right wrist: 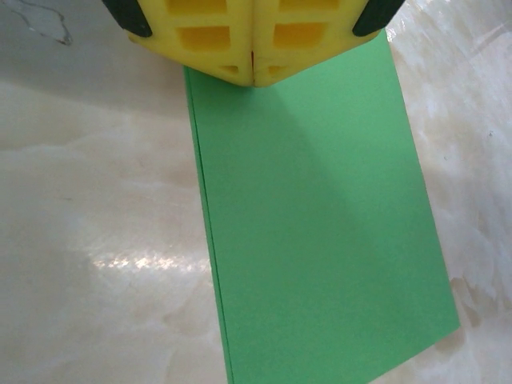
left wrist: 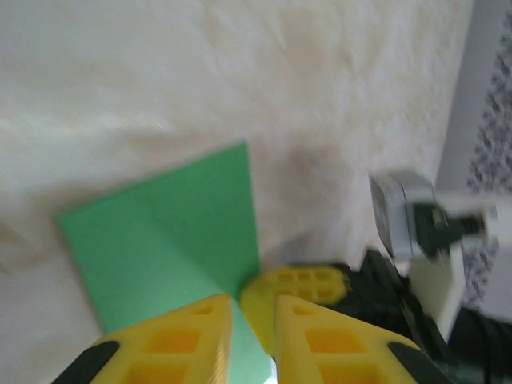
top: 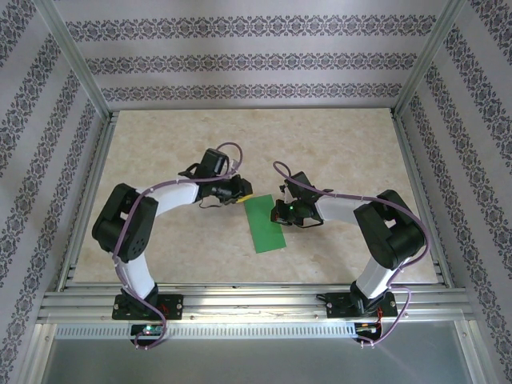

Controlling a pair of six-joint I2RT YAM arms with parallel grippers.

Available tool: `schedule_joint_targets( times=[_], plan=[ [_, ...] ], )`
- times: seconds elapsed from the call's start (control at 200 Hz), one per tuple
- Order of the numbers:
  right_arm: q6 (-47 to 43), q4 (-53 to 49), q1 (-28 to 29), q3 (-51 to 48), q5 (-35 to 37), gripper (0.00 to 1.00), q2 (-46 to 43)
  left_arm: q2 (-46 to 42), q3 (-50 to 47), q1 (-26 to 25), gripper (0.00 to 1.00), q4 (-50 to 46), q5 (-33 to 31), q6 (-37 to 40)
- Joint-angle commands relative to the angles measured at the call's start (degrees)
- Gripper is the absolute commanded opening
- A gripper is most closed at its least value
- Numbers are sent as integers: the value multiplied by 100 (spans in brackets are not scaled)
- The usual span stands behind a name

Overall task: Fold a paper plane with a square sheet of paper (pick it up from the middle)
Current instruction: First fold the square sheet of paper in half at the center of the table.

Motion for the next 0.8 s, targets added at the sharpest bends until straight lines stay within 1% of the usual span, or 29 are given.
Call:
schedule_joint_targets(
  times=[0.0, 0.11, 0.245, 0.38, 0.46, 0.6, 0.794],
  plan=[
    [84, -773, -38, -296, 301, 0, 153, -86, -396, -363, 17, 283, 185, -99],
    [94, -751, -38, -322, 314, 0, 134, 24, -661, -636, 12, 677, 188, -262],
    [112, -742, -42, -366, 323, 0, 100, 261, -1061, -736, 6, 1182, 146, -468],
    [122, -733, -38, -410, 353, 0, 64, 374, -1390, -731, 5, 1360, 39, -459],
    [121, -735, -38, -419, 354, 0, 80, 341, -1534, -736, 6, 1299, -21, -354],
    [138, -733, -33, -418, 354, 0, 68, 91, -1501, -735, 9, 944, -81, -101],
    [138, -768, -29, -397, 380, 0, 31, -474, -1271, -852, 10, 654, 25, -103]
  ],
)
